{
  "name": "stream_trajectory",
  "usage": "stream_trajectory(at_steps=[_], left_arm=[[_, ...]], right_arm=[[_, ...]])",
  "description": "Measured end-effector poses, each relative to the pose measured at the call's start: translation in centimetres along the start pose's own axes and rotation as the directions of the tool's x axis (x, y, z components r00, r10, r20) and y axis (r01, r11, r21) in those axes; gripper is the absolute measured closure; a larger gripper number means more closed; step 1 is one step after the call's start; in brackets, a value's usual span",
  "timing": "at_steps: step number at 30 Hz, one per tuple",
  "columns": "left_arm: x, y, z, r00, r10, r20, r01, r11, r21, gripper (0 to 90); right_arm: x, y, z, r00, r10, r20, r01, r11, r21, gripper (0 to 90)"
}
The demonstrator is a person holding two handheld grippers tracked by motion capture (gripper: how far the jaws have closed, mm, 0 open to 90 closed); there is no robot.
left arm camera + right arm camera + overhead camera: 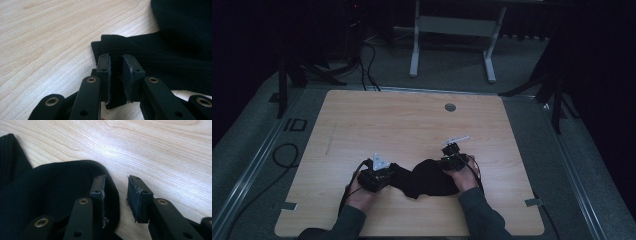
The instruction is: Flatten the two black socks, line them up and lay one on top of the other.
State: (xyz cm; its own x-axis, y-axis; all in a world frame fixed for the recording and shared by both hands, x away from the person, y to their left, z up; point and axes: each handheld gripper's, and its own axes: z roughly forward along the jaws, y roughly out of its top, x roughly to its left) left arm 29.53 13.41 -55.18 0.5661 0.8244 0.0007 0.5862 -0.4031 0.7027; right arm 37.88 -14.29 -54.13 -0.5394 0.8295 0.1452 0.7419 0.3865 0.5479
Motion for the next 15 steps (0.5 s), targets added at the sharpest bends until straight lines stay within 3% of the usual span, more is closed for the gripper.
stream_trajectory(at_steps=[5, 8, 15], left_arm=[[0.0, 0.0, 0.0, 1.0, 0.0, 0.0, 0.0, 1.0, 0.0, 77.0], [0.04, 0.0, 0.0, 1.0, -0.001, 0.002, 0.001, 1.0, 0.0, 77.0], [0.05, 0.0, 0.0, 1.0, -0.001, 0.002, 0.001, 1.0, 0.0, 76.9]], right_arm=[[0.47, -0.09, 0.19, 0.9995, -0.03, 0.014, 0.03, 1.0, 0.005, 69.0], [0.73, -0.21, 0.17, 0.9984, -0.049, 0.027, 0.049, 0.999, 0.008, 76.2], [0.81, -0.33, 0.17, 0.998, -0.057, 0.025, 0.057, 0.998, 0.004, 82.5]])
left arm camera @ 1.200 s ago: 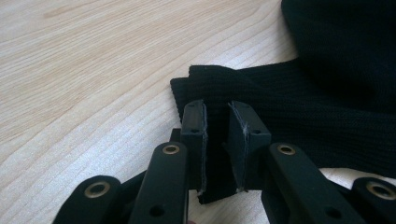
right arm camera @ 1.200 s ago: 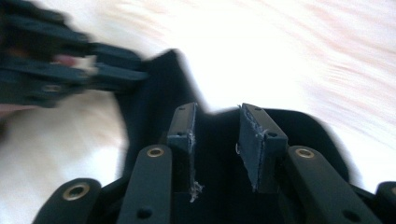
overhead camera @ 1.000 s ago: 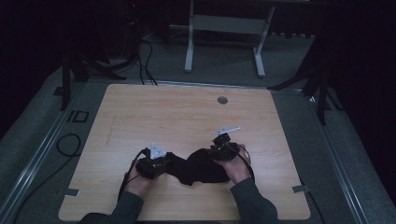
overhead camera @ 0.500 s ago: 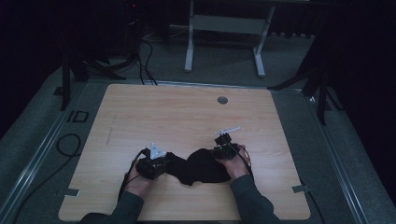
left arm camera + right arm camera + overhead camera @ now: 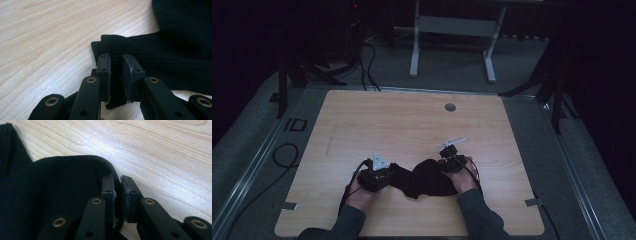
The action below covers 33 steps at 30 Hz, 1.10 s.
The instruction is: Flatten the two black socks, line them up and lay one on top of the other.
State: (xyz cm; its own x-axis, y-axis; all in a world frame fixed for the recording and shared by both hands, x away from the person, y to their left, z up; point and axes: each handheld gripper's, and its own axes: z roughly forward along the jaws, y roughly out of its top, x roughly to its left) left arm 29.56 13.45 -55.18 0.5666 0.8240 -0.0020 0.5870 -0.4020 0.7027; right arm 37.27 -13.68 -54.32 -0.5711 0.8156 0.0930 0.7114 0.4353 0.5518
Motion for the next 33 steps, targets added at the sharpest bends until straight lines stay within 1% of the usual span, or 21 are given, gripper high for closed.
stream_trajectory(at_steps=[5, 10, 17, 18, 19, 22, 23, 27, 28, 29, 30, 31, 33], left_arm=[[0.0, 0.0, 0.0, 1.0, 0.0, 0.0, 0.0, 1.0, 0.0, 76.9], [0.0, 0.0, 0.0, 1.0, 0.0, 0.0, 0.0, 1.0, 0.0, 76.9], [-0.1, 0.0, 0.0, 1.0, -0.001, -0.001, 0.001, 1.0, -0.002, 76.8], [-0.1, 0.0, 0.0, 1.0, -0.001, -0.001, 0.001, 1.0, -0.002, 76.8], [-0.1, 0.0, 0.0, 1.0, -0.001, 0.0, 0.001, 1.0, -0.002, 76.8], [-0.1, 0.0, 0.0, 1.0, -0.001, 0.0, 0.001, 1.0, -0.002, 76.7], [-0.1, 0.0, 0.0, 1.0, -0.001, 0.0, 0.001, 1.0, -0.002, 76.7], [-0.1, 0.0, 0.0, 1.0, 0.0, -0.001, 0.0, 1.0, -0.002, 76.8], [-0.1, 0.0, 0.0, 1.0, 0.0, -0.001, 0.0, 1.0, -0.002, 76.7], [-0.1, 0.0, 0.0, 1.0, -0.001, 0.0, 0.001, 1.0, -0.002, 76.7], [-0.1, 0.0, 0.0, 1.0, -0.001, 0.0, 0.001, 1.0, -0.002, 76.7], [-0.1, 0.0, 0.0, 1.0, -0.003, -0.001, 0.003, 1.0, -0.004, 76.7], [-0.1, 0.0, 0.0, 1.0, -0.003, 0.0, 0.003, 1.0, -0.004, 76.7]], right_arm=[[0.1, 0.0, -0.2, 1.0, -0.002, -0.006, 0.002, 1.0, -0.004, 85.5], [0.2, -0.1, -0.9, 0.9999, -0.007, -0.012, 0.006, 1.0, -0.018, 85.9], [0.6, -0.5, -2.6, 0.999, -0.015, -0.042, 0.012, 0.998, -0.064, 86.1], [0.6, -0.5, -2.6, 0.999, -0.015, -0.042, 0.012, 0.998, -0.064, 86.1], [0.8, -0.6, -3.3, 0.9985, -0.023, -0.049, 0.019, 0.996, -0.082, 86.1], [1.1, -0.7, -3.8, 0.998, -0.028, -0.056, 0.022, 0.995, -0.092, 86.1], [1.4, -0.8, -4.4, 0.9972, -0.038, -0.065, 0.031, 0.994, -0.108, 86.2], [1.8, -0.9, -5.6, 0.9949, -0.042, -0.092, 0.029, 0.989, -0.142, 86.2], [1.8, -0.9, -5.6, 0.9949, -0.042, -0.092, 0.029, 0.989, -0.142, 86.2], [2.1, -0.9, -6.3, 0.9939, -0.05, -0.098, 0.034, 0.987, -0.16, 86.2], [2.1, -0.9, -6.3, 0.9939, -0.05, -0.098, 0.034, 0.987, -0.16, 86.2], [2.4, -0.9, -6.9, 0.9931, -0.055, -0.104, 0.036, 0.983, -0.181, 86.3], [2.6, -0.9, -7.6, 0.9916, -0.06, -0.114, 0.036, 0.979, -0.202, 86.3]])
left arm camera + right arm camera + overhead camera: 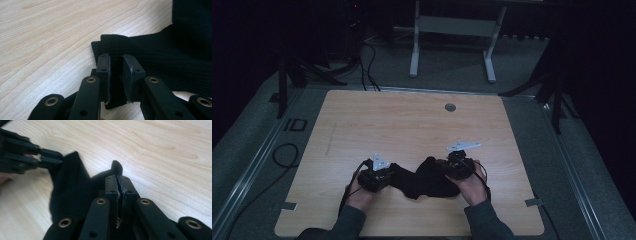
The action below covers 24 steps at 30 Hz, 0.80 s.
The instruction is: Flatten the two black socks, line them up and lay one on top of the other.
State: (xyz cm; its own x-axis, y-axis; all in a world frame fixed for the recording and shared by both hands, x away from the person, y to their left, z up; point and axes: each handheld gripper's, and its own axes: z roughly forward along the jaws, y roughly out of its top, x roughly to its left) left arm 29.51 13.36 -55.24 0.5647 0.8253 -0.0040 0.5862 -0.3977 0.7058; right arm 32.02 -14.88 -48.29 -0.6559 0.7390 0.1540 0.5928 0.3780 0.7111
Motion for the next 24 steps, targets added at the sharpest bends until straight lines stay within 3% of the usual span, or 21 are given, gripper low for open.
stream_trajectory(at_steps=[6, 15, 24], left_arm=[[0.0, 0.0, 0.0, 1.0, -0.002, 0.0, 0.002, 1.0, -0.001, 76.7], [0.0, 0.0, 0.0, 1.0, 0.001, -0.001, -0.001, 1.0, 0.002, 76.7], [-0.1, 0.0, 0.0, 1.0, 0.006, -0.002, -0.006, 1.0, 0.003, 76.7]], right_arm=[[0.7, -0.2, -1.9, 0.9992, 0.011, -0.039, -0.014, 0.998, -0.065, 86.2], [1.4, -0.2, -3.6, 0.9994, -0.007, -0.034, 0.004, 0.995, -0.1, 86.2], [1.3, -0.9, -4.9, 0.9998, 0.011, -0.018, -0.012, 0.993, -0.117, 86.2]])
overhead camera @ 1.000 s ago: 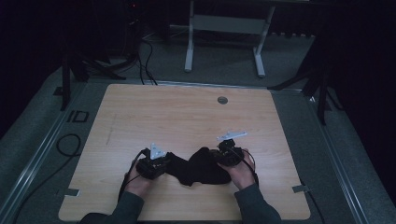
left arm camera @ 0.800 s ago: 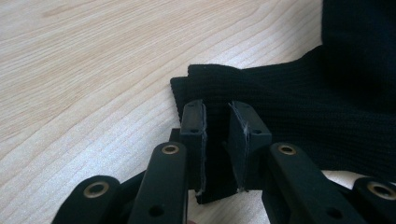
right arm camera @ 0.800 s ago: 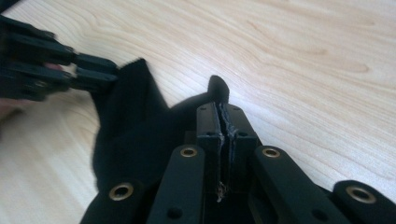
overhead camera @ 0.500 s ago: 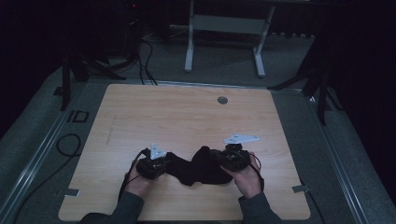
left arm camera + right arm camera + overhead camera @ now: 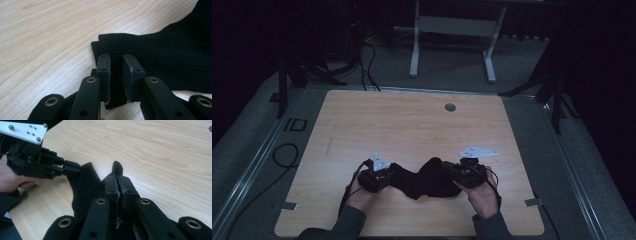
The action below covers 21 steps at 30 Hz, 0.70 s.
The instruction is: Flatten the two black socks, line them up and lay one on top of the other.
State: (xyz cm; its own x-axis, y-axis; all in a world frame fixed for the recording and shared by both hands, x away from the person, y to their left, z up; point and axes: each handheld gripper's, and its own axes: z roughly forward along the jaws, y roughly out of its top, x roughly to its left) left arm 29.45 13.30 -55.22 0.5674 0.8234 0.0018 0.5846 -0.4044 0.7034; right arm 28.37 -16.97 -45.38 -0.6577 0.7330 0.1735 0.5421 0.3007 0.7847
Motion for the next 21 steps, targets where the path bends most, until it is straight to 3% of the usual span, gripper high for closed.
stream_trajectory(at_steps=[10, 21], left_arm=[[0.0, 0.0, 0.0, 1.0, 0.006, 0.001, -0.006, 1.0, 0.0, 76.7], [-0.1, 0.0, 0.0, 1.0, 0.007, 0.004, -0.007, 1.0, 0.001, 76.6]], right_arm=[[-0.6, -0.5, -1.9, 0.9982, 0.032, 0.051, -0.031, 0.999, -0.016, 86.2], [-3.1, -3.5, -0.6, 0.9864, 0.087, 0.139, -0.099, 0.992, 0.079, 86.0]])
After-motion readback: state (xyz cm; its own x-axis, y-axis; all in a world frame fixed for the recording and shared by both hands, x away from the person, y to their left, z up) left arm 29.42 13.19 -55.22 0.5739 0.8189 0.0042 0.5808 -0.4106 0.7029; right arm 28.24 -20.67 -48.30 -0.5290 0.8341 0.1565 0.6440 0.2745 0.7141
